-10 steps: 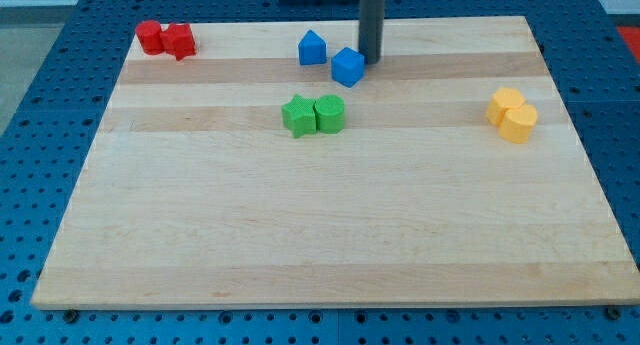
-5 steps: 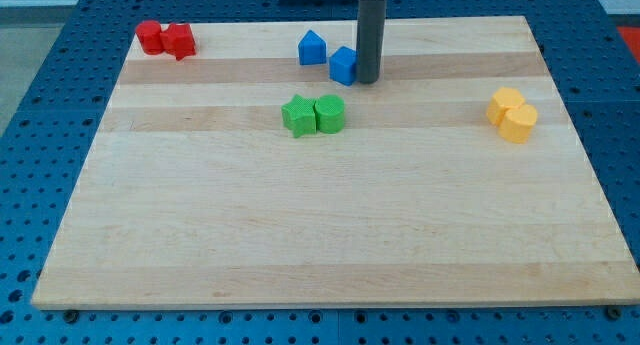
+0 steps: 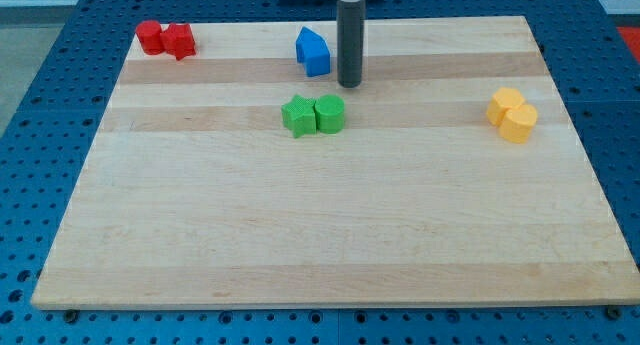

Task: Move the blue cube to the bottom left of the blue triangle

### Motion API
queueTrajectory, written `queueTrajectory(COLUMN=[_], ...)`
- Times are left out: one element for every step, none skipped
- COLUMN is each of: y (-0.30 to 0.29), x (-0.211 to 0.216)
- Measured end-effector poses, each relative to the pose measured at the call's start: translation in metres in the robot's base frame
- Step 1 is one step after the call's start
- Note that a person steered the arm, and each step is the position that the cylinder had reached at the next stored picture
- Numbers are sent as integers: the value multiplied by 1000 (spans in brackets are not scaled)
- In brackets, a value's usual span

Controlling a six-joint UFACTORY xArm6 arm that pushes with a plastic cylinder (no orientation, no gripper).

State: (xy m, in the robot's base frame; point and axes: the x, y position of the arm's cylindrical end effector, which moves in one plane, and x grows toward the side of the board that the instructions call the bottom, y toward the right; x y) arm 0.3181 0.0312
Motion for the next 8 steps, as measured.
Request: queueTrajectory(y=[1, -5, -30, -62, -84, -86, -86, -144], x=[-17, -29, -30, -30, -30, -24, 11, 48])
